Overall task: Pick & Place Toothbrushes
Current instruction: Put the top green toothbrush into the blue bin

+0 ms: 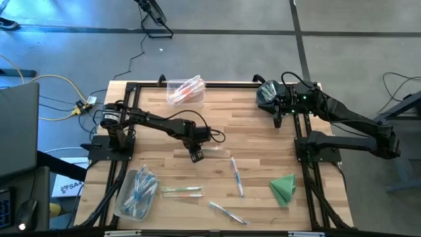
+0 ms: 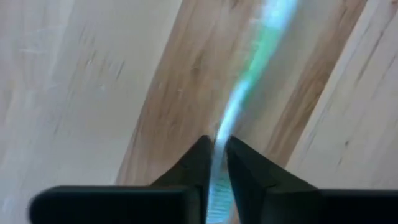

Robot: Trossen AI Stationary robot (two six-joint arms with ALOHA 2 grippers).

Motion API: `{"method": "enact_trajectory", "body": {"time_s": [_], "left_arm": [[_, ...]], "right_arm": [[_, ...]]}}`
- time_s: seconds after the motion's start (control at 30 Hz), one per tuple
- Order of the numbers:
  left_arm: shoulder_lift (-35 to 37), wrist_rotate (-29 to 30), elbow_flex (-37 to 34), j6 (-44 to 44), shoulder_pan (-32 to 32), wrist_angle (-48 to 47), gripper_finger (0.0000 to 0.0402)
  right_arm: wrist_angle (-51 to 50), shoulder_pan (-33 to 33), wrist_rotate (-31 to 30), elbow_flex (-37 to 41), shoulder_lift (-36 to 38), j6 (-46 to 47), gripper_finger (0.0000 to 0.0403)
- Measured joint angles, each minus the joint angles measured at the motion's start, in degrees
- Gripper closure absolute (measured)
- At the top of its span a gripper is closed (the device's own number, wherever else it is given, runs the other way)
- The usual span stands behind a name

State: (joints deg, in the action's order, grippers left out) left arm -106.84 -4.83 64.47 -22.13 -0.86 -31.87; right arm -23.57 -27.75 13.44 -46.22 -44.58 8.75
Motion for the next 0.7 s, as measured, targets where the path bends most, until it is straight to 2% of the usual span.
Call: {"method": "enact_trajectory", "body": {"time_s": [0.13, 0.33, 0.47, 0.6, 0.7], "left_arm": [[-0.03, -0.43, -0.01, -0.15, -0.02, -0.01, 0.0391], [-0.07, -3.38, 0.02, -0.24, -0.02, 0.84, 0.0384], [1.59, -4.67, -0.11, 0.16, -0.29, 1.06, 0.0396], [3.9, -9.82, -0.36, 0.31, -1.96, 0.81, 0.0396], [5.98, -11.26, -0.22, 1.09, -3.6, 1.07, 0.0398]], "right_arm": [[0.0, 0.0, 0.01, 0.0, 0.0, 0.0, 0.04], [0.01, 0.0, 0.01, 0.0, 0.0, 0.0, 0.04], [0.01, 0.0, 0.1, 0.0, 0.02, 0.0, 0.04], [-0.13, 0.0, 0.8, 0.02, 0.6, 0.09, 0.04], [0.04, 0.0, 2.33, 0.02, 1.48, 0.03, 0.04]]}}
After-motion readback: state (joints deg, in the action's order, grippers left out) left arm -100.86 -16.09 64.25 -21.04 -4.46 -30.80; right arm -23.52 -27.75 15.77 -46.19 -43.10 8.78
